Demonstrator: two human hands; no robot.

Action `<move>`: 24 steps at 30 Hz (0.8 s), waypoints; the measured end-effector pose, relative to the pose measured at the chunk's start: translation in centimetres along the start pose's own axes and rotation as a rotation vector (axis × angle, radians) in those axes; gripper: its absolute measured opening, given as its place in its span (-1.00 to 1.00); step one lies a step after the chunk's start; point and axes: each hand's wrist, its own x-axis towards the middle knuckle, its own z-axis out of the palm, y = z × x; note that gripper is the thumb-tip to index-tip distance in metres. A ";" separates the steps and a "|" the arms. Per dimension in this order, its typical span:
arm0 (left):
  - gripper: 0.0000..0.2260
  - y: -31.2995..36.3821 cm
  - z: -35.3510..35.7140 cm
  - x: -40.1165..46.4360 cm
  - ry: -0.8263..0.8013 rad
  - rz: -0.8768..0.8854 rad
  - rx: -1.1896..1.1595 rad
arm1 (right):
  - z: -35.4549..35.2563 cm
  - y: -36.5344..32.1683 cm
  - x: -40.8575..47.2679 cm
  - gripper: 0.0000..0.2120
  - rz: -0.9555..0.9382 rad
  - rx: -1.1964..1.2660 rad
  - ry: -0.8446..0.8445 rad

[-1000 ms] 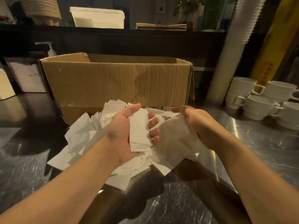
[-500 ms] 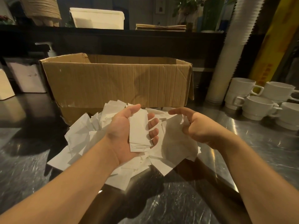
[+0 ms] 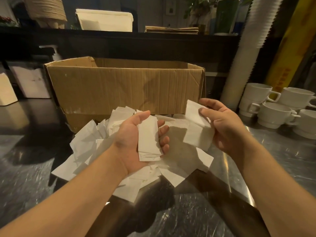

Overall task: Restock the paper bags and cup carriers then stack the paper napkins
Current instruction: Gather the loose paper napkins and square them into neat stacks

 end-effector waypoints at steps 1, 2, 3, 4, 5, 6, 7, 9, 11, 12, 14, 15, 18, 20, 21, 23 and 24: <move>-0.59 0.0 0.0 0.0 0.000 0.007 -0.005 | 0.0 0.0 -0.1 -0.79 0.020 0.037 -0.012; -0.59 0.0 0.0 0.1 -0.002 0.010 -0.009 | 0.1 0.1 -0.2 -0.79 0.042 0.036 -0.033; -0.59 0.0 -0.1 0.1 -0.009 0.008 -0.012 | 0.2 0.4 -0.2 -0.79 0.068 0.004 -0.061; -0.58 0.0 -0.1 0.1 -0.017 0.003 -0.016 | 0.3 0.7 -0.1 -0.77 0.093 -0.054 -0.104; -0.58 0.0 -0.2 0.1 -0.018 -0.003 -0.020 | 0.2 1.1 0.0 -0.70 0.101 -0.141 -0.158; -0.57 0.0 -0.2 0.0 -0.009 -0.005 -0.018 | 0.2 1.3 0.2 -0.60 0.090 -0.245 -0.214; -0.57 0.0 -0.3 0.0 0.003 -0.006 -0.009 | 0.1 1.5 0.3 -0.47 0.068 -0.366 -0.257; -0.57 0.0 -0.3 0.0 0.011 -0.012 0.000 | 0.2 1.6 0.3 -0.27 -0.001 -0.704 -0.307; -0.57 0.0 -0.4 0.0 0.003 -0.016 -0.003 | 0.5 1.9 0.1 -0.14 -0.032 -1.048 -0.299; -0.56 0.1 -0.4 0.0 0.006 -0.018 -0.001 | 0.7 2.0 -0.1 -0.11 -0.032 -1.145 -0.285; -0.55 0.0 -0.4 0.0 0.020 -0.023 0.005 | 0.9 2.1 -0.3 -0.12 -0.051 -1.227 -0.279; -0.54 0.0 -0.4 0.0 0.025 -0.024 0.006 | 1.0 2.1 -0.4 -0.13 -0.064 -1.262 -0.281; -0.54 0.0 -0.4 0.0 0.024 -0.023 0.007 | 1.3 2.2 -0.6 -0.17 -0.088 -1.315 -0.256; -0.54 0.0 -0.4 0.0 0.028 -0.023 0.007 | 1.5 2.5 -0.3 -0.22 -0.088 -1.315 -0.234; -0.55 0.0 -0.4 0.0 0.028 -0.022 0.005 | 1.5 2.5 0.0 -0.22 -0.078 -1.311 -0.220; -0.56 0.0 -0.3 0.0 0.027 -0.020 0.003 | 1.3 2.7 0.6 -0.26 -0.067 -1.336 -0.205; -0.56 0.0 -0.3 0.0 0.030 -0.020 0.007 | 1.2 2.8 0.8 -0.31 -0.086 -1.347 -0.193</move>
